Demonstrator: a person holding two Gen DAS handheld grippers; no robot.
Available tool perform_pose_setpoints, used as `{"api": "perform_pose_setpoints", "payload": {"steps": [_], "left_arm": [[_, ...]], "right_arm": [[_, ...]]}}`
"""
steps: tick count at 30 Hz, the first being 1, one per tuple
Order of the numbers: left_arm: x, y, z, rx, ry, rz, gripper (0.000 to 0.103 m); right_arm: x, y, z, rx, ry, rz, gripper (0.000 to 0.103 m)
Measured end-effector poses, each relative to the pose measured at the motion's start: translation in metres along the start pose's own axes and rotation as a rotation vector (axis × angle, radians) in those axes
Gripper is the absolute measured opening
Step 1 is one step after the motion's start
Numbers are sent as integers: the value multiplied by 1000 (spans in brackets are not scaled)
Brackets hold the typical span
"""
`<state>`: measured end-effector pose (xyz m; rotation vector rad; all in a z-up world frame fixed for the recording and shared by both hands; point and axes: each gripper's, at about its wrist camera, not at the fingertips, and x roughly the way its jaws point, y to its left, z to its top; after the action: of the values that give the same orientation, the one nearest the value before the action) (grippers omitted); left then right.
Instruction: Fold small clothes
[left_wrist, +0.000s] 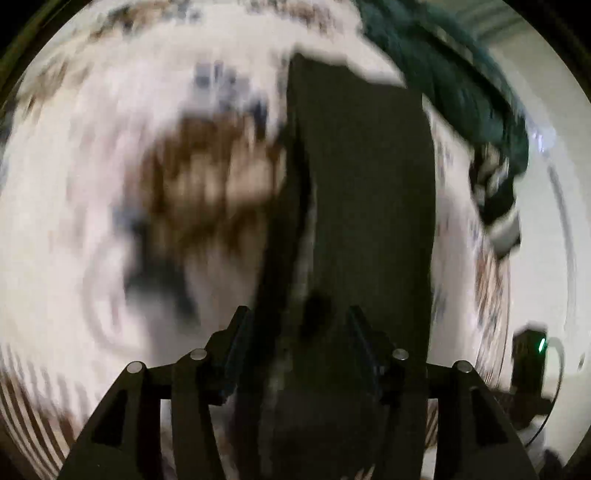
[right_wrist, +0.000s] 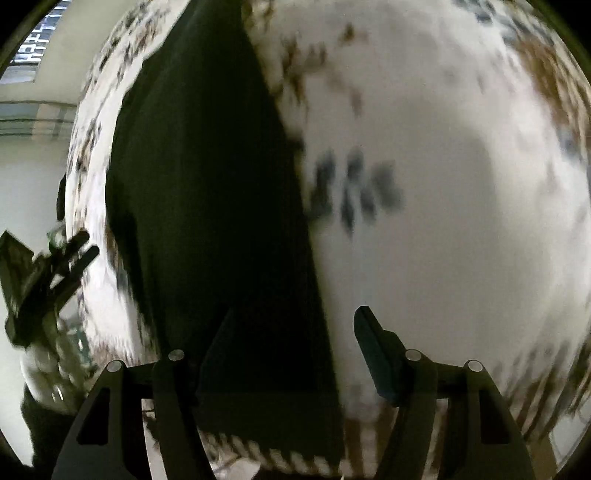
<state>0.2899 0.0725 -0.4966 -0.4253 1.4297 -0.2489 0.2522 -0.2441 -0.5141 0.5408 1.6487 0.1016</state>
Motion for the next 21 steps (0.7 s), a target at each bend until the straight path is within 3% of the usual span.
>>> {"api": "perform_pose_setpoints", "payload": {"steps": [2, 4, 5, 6, 8, 9, 10, 11, 13, 16, 19, 21], "left_arm": [[17, 2, -33, -4, 71, 41, 50], [35, 6, -68, -15, 84, 89, 44], [36, 6, -77, -9, 63, 102, 34], [37, 6, -88, 1, 23, 119, 7], [30, 4, -99, 8, -34, 132, 5], [21, 1, -101, 10, -66, 140, 4], [14, 0, -101, 12, -85, 135, 4], [3, -4, -102, 20, -114, 133, 4], [-14, -5, -104, 28, -142, 128, 4], [-16, 13, -105, 6, -125, 135, 5], [18, 32, -99, -14, -39, 155, 7], [24, 39, -95, -57, -6, 91, 10]], "right_arm": [[13, -3, -29, -4, 44, 4, 69], [26, -7, -54, 3, 82, 3, 69], [33, -8, -64, 5, 98, 4, 69], [42, -10, -79, 7, 115, -1, 69], [54, -10, -96, 10, 122, -10, 64], [59, -9, -102, 8, 111, -9, 54], [63, -8, -108, 0, 92, -35, 18], [64, -6, -112, -6, 77, -56, 12], [60, 5, -120, -18, 36, -72, 10], [48, 13, -131, -31, 7, -58, 8], [50, 19, -134, -50, 19, -49, 8], [61, 14, -130, -65, 50, -84, 8]]}}
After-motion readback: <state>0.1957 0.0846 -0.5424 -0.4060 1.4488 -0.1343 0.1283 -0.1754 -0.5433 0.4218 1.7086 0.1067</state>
